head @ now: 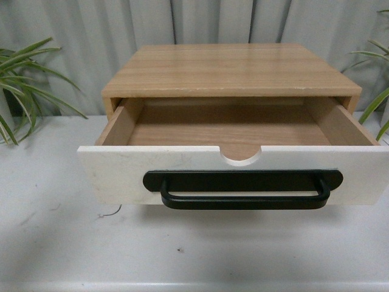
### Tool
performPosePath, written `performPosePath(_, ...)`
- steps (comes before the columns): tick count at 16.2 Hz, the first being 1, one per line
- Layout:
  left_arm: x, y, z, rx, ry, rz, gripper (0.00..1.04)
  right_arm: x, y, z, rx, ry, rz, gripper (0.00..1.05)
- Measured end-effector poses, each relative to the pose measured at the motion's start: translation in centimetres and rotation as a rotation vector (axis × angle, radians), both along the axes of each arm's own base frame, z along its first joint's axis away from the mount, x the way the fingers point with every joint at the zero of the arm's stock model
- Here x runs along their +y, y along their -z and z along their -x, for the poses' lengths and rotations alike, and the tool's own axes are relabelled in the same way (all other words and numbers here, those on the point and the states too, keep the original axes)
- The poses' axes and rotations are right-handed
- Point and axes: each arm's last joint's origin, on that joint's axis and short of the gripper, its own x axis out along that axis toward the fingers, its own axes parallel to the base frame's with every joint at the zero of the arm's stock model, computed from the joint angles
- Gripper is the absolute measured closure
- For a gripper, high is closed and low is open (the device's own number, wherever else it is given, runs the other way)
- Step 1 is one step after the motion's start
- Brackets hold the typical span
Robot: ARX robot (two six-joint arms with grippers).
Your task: Pull drawer
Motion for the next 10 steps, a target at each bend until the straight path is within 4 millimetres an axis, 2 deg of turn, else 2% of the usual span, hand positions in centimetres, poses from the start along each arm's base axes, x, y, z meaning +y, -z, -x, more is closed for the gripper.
performPosePath(3, -0.8, 1.1, 1.0, 0.007, 0.004, 0.000, 1.03, 1.4, 1.0, 1.4, -0.008, -0.017, 0.000, 1.03)
performPosePath(5, -1.1, 1.6, 1.5, 0.008, -0.005, 0.000, 1.03, 1.3, 1.4, 2.1, -0.006, 0.002, 0.000, 1.03)
performPosePath(7, -2.2, 1.9, 1.9, 0.006, 0.012, -0.001, 1.03, 1.3, 1.9, 2.7, -0.001, 0.004, 0.000, 1.03)
performPosePath(10, -2.1, 2.3, 2.6, 0.003, -0.005, -0.005, 1.03, 1.3, 2.3, 3.6, -0.006, 0.003, 0.000, 1.03)
